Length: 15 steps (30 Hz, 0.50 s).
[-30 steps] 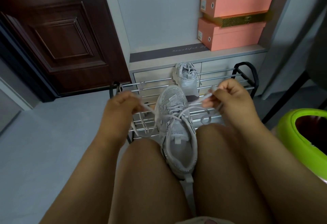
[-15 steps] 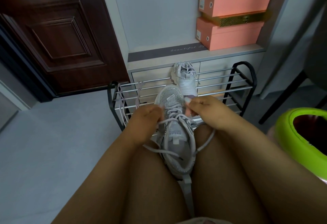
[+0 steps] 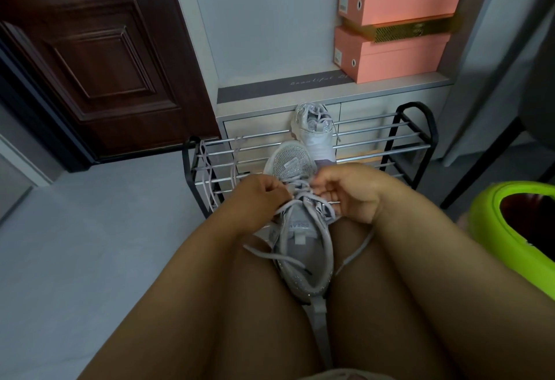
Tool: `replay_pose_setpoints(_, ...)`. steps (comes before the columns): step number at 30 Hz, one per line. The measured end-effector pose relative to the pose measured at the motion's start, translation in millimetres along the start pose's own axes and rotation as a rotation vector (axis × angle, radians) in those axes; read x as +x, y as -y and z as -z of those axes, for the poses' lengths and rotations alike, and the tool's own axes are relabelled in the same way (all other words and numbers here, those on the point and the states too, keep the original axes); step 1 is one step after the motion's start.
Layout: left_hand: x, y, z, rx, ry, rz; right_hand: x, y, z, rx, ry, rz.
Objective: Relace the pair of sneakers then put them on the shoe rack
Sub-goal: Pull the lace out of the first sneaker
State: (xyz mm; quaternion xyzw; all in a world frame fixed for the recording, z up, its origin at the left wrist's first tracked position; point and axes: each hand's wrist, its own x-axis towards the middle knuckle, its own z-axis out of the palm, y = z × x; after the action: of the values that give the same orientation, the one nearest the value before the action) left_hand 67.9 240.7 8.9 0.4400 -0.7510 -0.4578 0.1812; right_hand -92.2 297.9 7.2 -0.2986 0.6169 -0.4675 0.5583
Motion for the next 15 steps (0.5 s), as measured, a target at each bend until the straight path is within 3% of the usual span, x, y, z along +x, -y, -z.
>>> replay_pose_setpoints(2, -1.5, 1.4, 3.8, -0.091, 0.027, 0.017, 0.5, 4.2, 1.7, 0.056, -0.059, 0.021)
replay_pose_setpoints(9, 0.2, 1.5, 2.7, -0.180, -0.052, -0.004, -7.5, 3.3, -11.1, -0.529, -0.107, 0.097)
replay_pose_setpoints(11, 1.1, 1.8, 4.2, -0.258, -0.028, 0.022, -5.4, 3.7, -9.4, -0.381, -0.097, 0.118)
replay_pose_setpoints(15, 0.9, 4.3, 12.8, -0.720, 0.117, 0.063, -0.5, -4.8, -0.9, 0.064, 0.008, 0.038)
